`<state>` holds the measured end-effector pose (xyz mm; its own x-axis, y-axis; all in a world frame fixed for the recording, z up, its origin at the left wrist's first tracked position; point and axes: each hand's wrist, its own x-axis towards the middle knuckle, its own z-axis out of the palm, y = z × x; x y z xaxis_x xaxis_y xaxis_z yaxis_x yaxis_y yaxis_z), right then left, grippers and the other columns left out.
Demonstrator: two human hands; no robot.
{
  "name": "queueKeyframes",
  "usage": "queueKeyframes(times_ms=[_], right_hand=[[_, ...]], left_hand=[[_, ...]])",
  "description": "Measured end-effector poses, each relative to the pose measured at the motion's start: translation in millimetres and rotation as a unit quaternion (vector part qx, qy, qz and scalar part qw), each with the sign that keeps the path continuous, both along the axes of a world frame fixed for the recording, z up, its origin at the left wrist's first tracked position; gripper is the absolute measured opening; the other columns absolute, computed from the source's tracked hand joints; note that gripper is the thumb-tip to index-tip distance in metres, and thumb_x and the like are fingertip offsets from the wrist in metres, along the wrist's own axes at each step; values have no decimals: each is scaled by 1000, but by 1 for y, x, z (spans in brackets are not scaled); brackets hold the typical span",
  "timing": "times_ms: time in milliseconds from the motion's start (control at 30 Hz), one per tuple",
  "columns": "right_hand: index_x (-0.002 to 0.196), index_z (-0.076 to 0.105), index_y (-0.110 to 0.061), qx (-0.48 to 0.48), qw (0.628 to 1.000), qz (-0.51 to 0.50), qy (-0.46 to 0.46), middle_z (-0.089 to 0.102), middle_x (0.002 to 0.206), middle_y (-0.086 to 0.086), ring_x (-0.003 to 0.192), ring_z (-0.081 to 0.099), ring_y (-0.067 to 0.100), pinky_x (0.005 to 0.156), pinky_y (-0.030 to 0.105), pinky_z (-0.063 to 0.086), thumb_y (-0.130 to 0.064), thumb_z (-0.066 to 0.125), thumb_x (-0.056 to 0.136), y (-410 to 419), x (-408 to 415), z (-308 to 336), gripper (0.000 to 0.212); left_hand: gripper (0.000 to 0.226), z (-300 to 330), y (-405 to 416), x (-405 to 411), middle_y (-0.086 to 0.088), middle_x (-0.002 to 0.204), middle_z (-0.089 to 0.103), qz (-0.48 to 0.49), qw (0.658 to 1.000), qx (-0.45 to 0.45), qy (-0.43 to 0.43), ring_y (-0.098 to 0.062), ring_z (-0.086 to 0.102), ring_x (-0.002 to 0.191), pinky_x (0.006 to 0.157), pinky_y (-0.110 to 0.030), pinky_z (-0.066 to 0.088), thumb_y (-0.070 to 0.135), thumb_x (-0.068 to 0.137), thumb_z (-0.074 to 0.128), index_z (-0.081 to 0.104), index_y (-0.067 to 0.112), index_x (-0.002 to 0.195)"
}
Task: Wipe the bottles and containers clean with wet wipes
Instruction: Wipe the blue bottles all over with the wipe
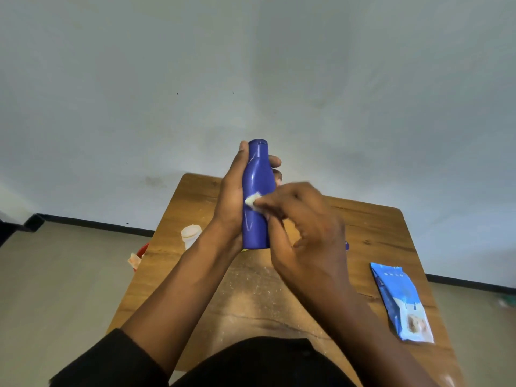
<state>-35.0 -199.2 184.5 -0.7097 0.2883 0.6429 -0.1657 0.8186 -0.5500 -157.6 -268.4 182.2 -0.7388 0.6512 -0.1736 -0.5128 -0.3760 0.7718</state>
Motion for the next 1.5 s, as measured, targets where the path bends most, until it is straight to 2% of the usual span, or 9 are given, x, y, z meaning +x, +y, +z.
queueKeyframes(times_ms=[167, 300, 500, 600, 900, 1033, 1200, 1333, 1500], right_hand=[[113, 78, -18, 68, 994, 68, -61, 68, 107, -4, 99, 62, 8, 82, 22, 50, -2, 76, 89, -19, 31, -23, 29], [103, 80, -14, 34, 997, 48, -48, 69, 98, -2, 92, 61, 6, 78, 18, 49, 0, 80, 86, -10, 23, -19, 22], [102, 80, -13, 2, 996, 84, -22, 70, 98, -1, 91, 63, 9, 74, 23, 52, 0, 79, 88, -13, 17, -8, 19], [102, 81, -13, 1, 995, 100, -13, 71, 98, -1, 92, 64, 7, 75, 16, 51, -1, 79, 87, -15, 24, -3, 19], [109, 78, -17, -79, 993, 81, -35, 68, 105, -4, 98, 65, 9, 81, 12, 50, -11, 78, 88, -19, 25, -6, 22], [107, 79, -20, -119, 990, 71, -39, 68, 103, -7, 97, 66, 9, 79, 11, 50, -18, 73, 90, -19, 26, -6, 18], [103, 80, -15, -161, 987, 13, 10, 71, 99, -3, 94, 70, 10, 80, 15, 55, 0, 78, 90, 5, 8, 22, 20], [106, 78, -18, -209, 978, -15, 17, 76, 101, -3, 94, 74, 14, 81, 30, 63, -7, 77, 93, 27, -7, 39, 17], [105, 79, -18, -203, 978, 29, -26, 77, 99, -7, 94, 74, 13, 80, 28, 62, -5, 78, 91, 6, 13, 24, 19]], left_hand=[[59, -3, -11, -6, -2, 81, 58, 19, 1000, -6, 8, -14, 52, 61, 55, -26, 45, 69, 101, 45, 67, 15, 91], [56, 0, -10, -4, 0, 78, 48, -6, 998, 52, -22, -14, 43, 65, 59, -28, 35, 69, 99, 51, 65, 15, 93], [56, 5, -18, -11, -1, 79, 46, -7, 993, 96, -68, -14, 44, 66, 63, -28, 40, 70, 99, 51, 62, 16, 89], [56, -1, -22, -9, -1, 80, 47, -3, 993, 86, -79, -14, 46, 67, 64, -28, 43, 71, 98, 52, 62, 16, 88], [57, -2, -20, 4, -2, 76, 55, -11, 998, 36, -46, -11, 53, 57, 49, -24, 49, 68, 99, 50, 66, 13, 92], [58, -3, -18, 11, -2, 79, 55, -12, 1000, -17, 13, -12, 52, 61, 58, -26, 47, 70, 100, 47, 66, 15, 95], [54, 4, -12, 34, -6, 90, 71, -18, 989, -72, 130, -21, 69, 85, 86, -35, 54, 66, 95, 52, 70, 15, 99], [53, 5, -9, 44, -4, 94, 78, -14, 975, -127, 179, -17, 73, 84, 73, -27, 59, 64, 90, 47, 72, 24, 112], [64, 1, -16, 38, -15, 93, 70, 2, 983, -101, 151, -26, 70, 88, 86, -41, 58, 68, 97, 44, 67, 9, 108]])
